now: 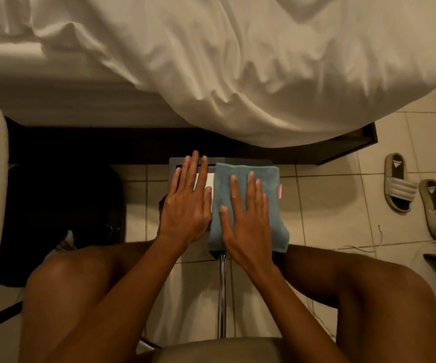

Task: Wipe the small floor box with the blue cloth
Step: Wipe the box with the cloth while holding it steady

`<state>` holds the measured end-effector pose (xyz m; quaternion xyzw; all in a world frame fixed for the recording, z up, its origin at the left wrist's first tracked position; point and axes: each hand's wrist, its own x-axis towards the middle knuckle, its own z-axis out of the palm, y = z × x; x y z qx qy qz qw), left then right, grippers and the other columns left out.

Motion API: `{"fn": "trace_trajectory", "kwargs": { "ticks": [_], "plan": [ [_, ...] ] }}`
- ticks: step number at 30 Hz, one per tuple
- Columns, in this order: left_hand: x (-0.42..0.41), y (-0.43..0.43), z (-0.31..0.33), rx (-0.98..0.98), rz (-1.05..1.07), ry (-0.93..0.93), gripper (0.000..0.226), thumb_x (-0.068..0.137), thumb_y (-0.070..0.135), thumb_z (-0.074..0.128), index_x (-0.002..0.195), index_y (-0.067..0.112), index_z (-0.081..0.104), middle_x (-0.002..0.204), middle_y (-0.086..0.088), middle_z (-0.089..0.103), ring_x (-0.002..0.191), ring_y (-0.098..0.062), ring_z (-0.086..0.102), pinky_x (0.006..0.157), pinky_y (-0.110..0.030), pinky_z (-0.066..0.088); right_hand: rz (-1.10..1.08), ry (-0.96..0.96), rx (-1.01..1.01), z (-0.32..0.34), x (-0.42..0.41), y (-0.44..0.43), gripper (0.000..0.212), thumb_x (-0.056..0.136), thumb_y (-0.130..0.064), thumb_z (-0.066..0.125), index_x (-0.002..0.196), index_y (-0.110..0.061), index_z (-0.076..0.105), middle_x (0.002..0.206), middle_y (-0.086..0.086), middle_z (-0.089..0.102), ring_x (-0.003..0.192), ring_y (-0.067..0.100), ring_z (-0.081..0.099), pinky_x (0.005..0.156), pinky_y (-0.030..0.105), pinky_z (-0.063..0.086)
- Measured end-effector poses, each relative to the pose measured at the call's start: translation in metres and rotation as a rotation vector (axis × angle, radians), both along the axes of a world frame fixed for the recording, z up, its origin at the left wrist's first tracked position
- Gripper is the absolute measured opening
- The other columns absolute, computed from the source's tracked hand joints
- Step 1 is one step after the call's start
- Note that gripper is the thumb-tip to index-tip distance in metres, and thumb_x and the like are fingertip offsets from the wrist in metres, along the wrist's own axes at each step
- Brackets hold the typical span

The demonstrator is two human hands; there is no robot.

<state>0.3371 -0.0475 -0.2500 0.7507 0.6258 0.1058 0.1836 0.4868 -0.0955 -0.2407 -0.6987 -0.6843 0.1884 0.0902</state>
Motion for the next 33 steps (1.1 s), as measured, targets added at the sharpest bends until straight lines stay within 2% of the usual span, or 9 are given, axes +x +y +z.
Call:
{"fn": "trace_trajectory", "kwargs": {
  "ticks": [5,10,13,15,18,20,24,29,33],
  "plan": [
    [0.001,0.002,-0.001,0.014,0.004,0.048,0.061,0.105,0.035,0.017,0.158,0.013,-0.003,0.167,-0.008,-0.008,0.154,-0.018,-0.009,0.126,-0.039,0.006,-0.248,-0.057,0.01,-0.001,0.01,0.057,0.064,0.104,-0.049,0.02,0.159,-0.024,0.001,0.167,0.012,-0.007,0.155,0.026,-0.007,0.125,0.051,0.007],
    [0.001,0.001,-0.001,0.005,0.01,0.034,0.062,0.104,0.036,0.017,0.158,0.013,-0.003,0.167,-0.008,-0.008,0.154,-0.018,-0.009,0.126,-0.038,0.005,0.037,-0.012,-0.025,0.005,0.01,-0.002,0.065,0.102,-0.053,0.022,0.159,-0.03,0.002,0.167,0.005,-0.01,0.154,0.022,-0.011,0.125,0.046,-0.001],
    [0.003,0.002,0.002,0.007,0.004,0.048,0.061,0.105,0.034,0.021,0.158,0.013,-0.001,0.167,-0.008,-0.006,0.154,-0.018,-0.007,0.126,-0.039,0.005,-0.136,-0.059,-0.019,-0.002,0.026,0.028,0.064,0.102,-0.052,0.021,0.159,-0.028,0.005,0.167,0.01,-0.003,0.155,0.028,-0.002,0.124,0.054,0.011],
    [0.003,0.002,0.003,0.003,0.009,0.05,0.061,0.106,0.033,0.022,0.158,0.013,0.0,0.167,-0.009,-0.004,0.154,-0.018,-0.006,0.126,-0.039,0.005,-0.272,-0.077,-0.03,0.002,0.009,0.053,0.065,0.103,-0.052,0.018,0.159,-0.026,0.0,0.167,0.014,-0.007,0.154,0.03,-0.006,0.124,0.052,0.009],
    [0.002,0.001,0.003,-0.001,0.013,0.06,0.06,0.106,0.033,0.021,0.158,0.012,0.001,0.167,-0.009,-0.003,0.154,-0.018,-0.006,0.126,-0.04,0.008,-0.065,-0.051,-0.009,0.006,-0.005,0.023,0.066,0.103,-0.051,0.024,0.159,-0.028,-0.002,0.167,0.009,-0.011,0.154,0.024,-0.012,0.125,0.046,0.0],
    [0.003,0.002,0.004,-0.005,-0.001,0.062,0.06,0.106,0.034,0.019,0.158,0.012,0.001,0.167,-0.008,-0.004,0.154,-0.018,-0.006,0.126,-0.041,0.008,0.047,-0.026,-0.031,0.007,0.016,-0.001,0.066,0.102,-0.052,0.027,0.159,-0.032,0.0,0.167,0.005,-0.01,0.154,0.02,-0.012,0.125,0.048,0.002],
    [0.005,0.005,0.004,-0.001,-0.001,0.065,0.06,0.106,0.034,0.019,0.158,0.012,0.001,0.167,-0.009,-0.004,0.154,-0.019,-0.007,0.126,-0.04,0.007,-0.214,-0.074,-0.021,0.006,0.013,0.054,0.065,0.101,-0.054,0.012,0.159,-0.027,0.0,0.167,0.012,-0.008,0.154,0.026,-0.009,0.125,0.051,0.007],
    [0.002,0.003,0.002,-0.005,-0.02,0.071,0.06,0.106,0.035,0.017,0.158,0.011,-0.001,0.167,-0.01,-0.007,0.154,-0.02,-0.008,0.126,-0.041,0.007,0.079,-0.054,-0.016,0.001,0.01,0.007,0.067,0.102,-0.052,0.026,0.159,-0.027,0.0,0.167,0.008,-0.007,0.155,0.023,-0.009,0.125,0.048,0.003],
    [0.003,0.006,0.0,0.004,0.002,0.062,0.06,0.106,0.035,0.018,0.158,0.012,-0.002,0.167,-0.008,-0.007,0.154,-0.018,-0.009,0.126,-0.04,0.006,-0.104,-0.044,-0.011,0.003,0.021,0.056,0.064,0.102,-0.05,0.019,0.159,-0.029,0.001,0.167,0.009,-0.007,0.155,0.023,-0.01,0.125,0.049,0.005]
  ]
}}
